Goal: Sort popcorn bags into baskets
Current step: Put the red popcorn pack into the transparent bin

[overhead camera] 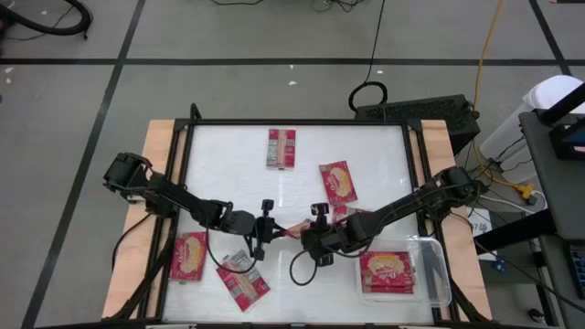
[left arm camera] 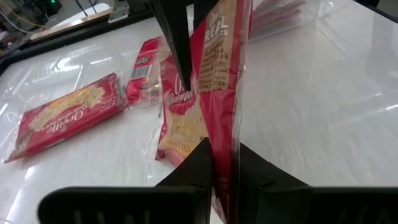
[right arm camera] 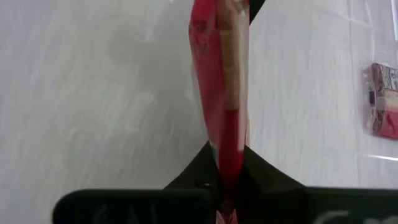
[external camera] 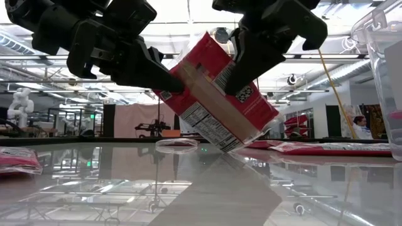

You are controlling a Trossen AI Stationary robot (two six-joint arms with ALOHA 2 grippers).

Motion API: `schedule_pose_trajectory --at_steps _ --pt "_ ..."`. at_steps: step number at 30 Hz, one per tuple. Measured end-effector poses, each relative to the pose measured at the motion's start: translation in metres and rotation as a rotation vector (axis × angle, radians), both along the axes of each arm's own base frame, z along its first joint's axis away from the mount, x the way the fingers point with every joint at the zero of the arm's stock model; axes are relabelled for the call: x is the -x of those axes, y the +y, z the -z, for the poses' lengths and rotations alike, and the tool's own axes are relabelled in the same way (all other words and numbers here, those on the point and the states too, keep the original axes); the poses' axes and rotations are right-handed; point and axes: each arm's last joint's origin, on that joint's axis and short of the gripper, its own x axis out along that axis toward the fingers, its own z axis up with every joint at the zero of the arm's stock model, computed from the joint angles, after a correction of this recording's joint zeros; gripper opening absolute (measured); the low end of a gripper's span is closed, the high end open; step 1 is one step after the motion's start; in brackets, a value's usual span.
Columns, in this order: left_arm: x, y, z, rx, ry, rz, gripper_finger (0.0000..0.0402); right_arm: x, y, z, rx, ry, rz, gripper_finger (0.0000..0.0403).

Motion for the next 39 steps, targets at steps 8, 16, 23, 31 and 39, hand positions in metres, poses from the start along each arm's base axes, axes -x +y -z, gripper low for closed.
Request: schedule_pose_trajectory --at_steps 8,16,23,31,39 --pt "0.003 0.001 0.006 0.047 0.071 -0.048 0.0045 0.002 -0.001 -0.007 -0.048 -0.006 0.01 0.003" --pt "0.007 -0.004 0.009 0.087 0.11 -0.092 0.0046 0.016 -0.007 -0.045 -0.175 -0.04 0.056 0.0009" --pt "0.014 -0.008 0.016 0.099 0.183 -0.16 0.0047 0.025 -0.015 -0.085 -0.188 -0.034 0.097 0.0014" --pt "0.022 -0.01 0.024 0.154 0.278 -0.218 0.0047 0.038 -0.026 -0.138 -0.196 0.033 0.199 0.0015" --pt "0.024 -0.012 0.025 0.188 0.298 -0.243 0.0047 0.058 -0.03 -0.182 -0.3 0.092 0.277 0.0015"
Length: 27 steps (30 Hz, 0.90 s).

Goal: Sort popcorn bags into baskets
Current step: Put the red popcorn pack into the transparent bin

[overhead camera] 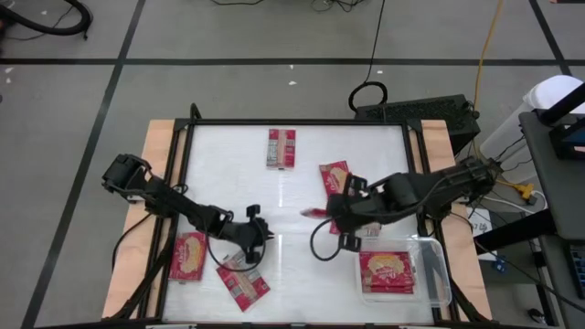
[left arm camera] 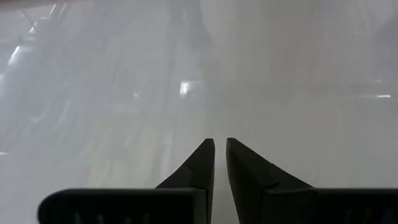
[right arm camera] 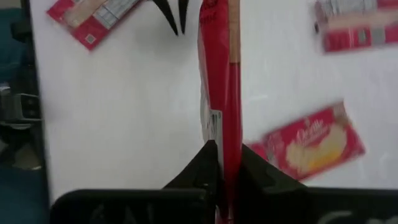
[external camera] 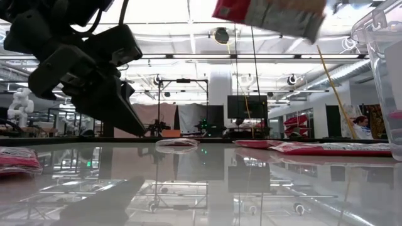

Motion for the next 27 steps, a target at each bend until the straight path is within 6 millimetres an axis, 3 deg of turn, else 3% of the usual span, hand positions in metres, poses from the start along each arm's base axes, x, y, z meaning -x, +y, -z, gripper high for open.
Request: schedule_pose_trajectory --at_steps 8,17,27 --pt "0.001 -0.004 0.0 0.001 0.0 0.014 0.0047 0.026 0.003 -0.017 -0.149 0.164 0.082 0.0015" --pt "0.002 -0.005 0.0 0.003 -0.001 0.016 0.0047 0.049 0.038 -0.023 -0.273 0.183 0.107 0.0015" --pt "0.002 -0.005 0.0 0.02 -0.004 0.004 0.0047 0.078 0.073 -0.027 -0.326 0.233 0.009 0.0011"
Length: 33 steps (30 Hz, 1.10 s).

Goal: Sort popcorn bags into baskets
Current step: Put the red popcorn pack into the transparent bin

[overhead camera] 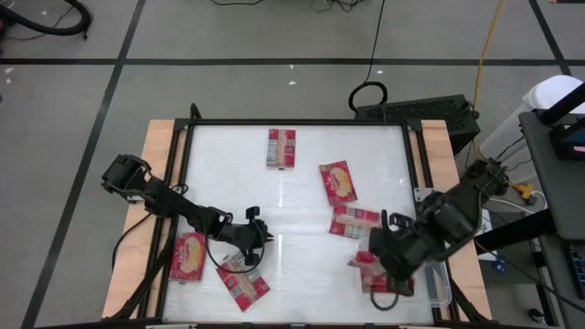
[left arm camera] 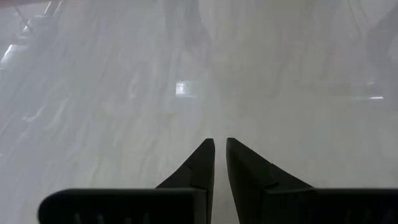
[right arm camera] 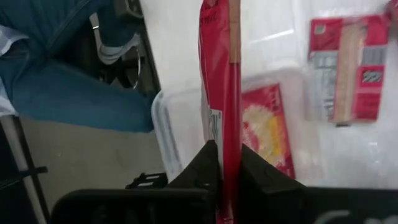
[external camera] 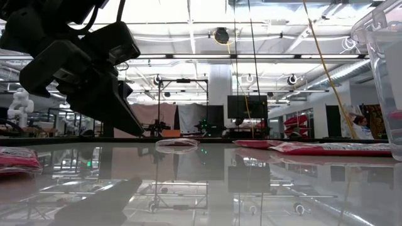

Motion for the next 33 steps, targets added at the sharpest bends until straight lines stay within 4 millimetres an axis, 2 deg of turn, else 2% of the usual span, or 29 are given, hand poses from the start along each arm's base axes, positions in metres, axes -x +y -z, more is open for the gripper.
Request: schedule_pose_trajectory --at_steps 4,8,17,24,33 --pt "0.0 -0.001 -0.001 0.002 -0.009 0.003 0.0047 0.007 0.011 0.006 0.009 0.026 0.015 0.0008" --pt "-0.001 -0.001 -0.002 0.007 -0.022 0.005 0.0047 0.014 0.017 0.026 0.059 0.092 0.016 0.0007" --pt "-0.001 -0.001 -0.002 0.004 -0.021 0.007 0.0047 0.031 0.013 0.069 0.174 0.233 0.033 0.001" --pt "-0.001 -0.001 -0.002 0.004 -0.021 0.006 0.0047 0.034 0.01 0.099 0.255 0.307 0.027 0.001" --pt "-0.001 -0.001 -0.002 0.005 -0.021 0.006 0.0047 0.03 0.011 0.118 0.295 0.25 0.018 0.0011"
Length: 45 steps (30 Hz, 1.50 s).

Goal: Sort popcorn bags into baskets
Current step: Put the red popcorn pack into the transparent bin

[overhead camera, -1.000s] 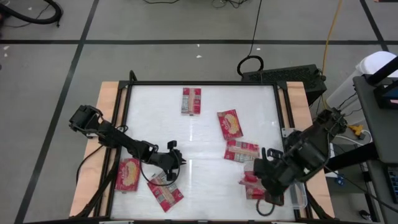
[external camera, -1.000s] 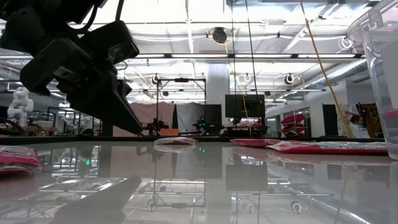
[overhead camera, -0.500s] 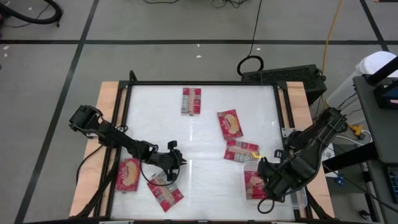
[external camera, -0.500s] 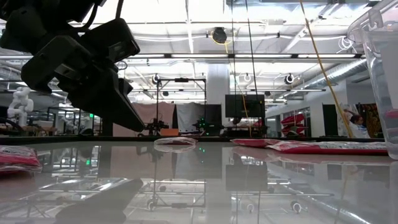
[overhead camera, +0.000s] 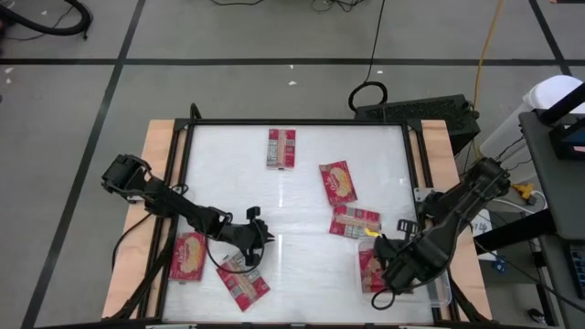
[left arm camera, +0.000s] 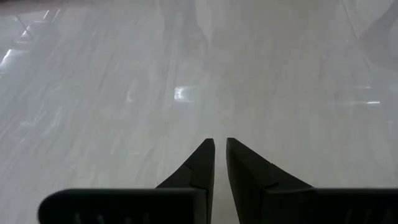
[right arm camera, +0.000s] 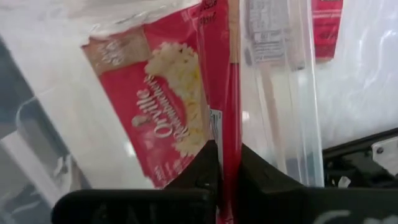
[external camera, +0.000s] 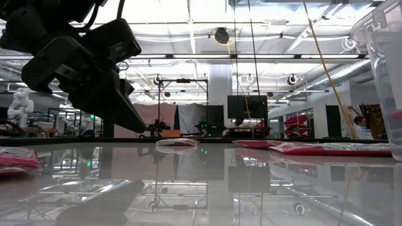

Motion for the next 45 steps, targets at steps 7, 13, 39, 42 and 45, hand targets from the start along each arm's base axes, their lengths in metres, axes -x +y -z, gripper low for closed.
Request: schedule_pose_trajectory --at_steps 7,13,39,42,45 --pt "0.001 -0.001 0.0 0.0 0.0 0.005 0.0047 -0.002 0.002 0.014 -0.007 -0.018 -0.019 0.0023" --pt "0.001 -0.001 0.0 -0.001 0.0 0.006 0.0047 -0.003 0.003 0.029 -0.025 -0.02 -0.037 0.0058" --pt "0.0 -0.002 0.0 0.001 -0.003 0.007 0.0047 -0.015 0.012 0.007 -0.402 -0.148 0.33 0.0132" --pt "0.0 -0.002 0.0 0.001 -0.004 0.007 0.0047 -0.019 0.012 0.003 -0.448 -0.177 0.501 0.0132" --pt "0.0 -0.002 0.0 0.002 -0.005 0.007 0.0047 -0.024 0.016 0.001 -0.488 -0.241 0.549 0.0132"
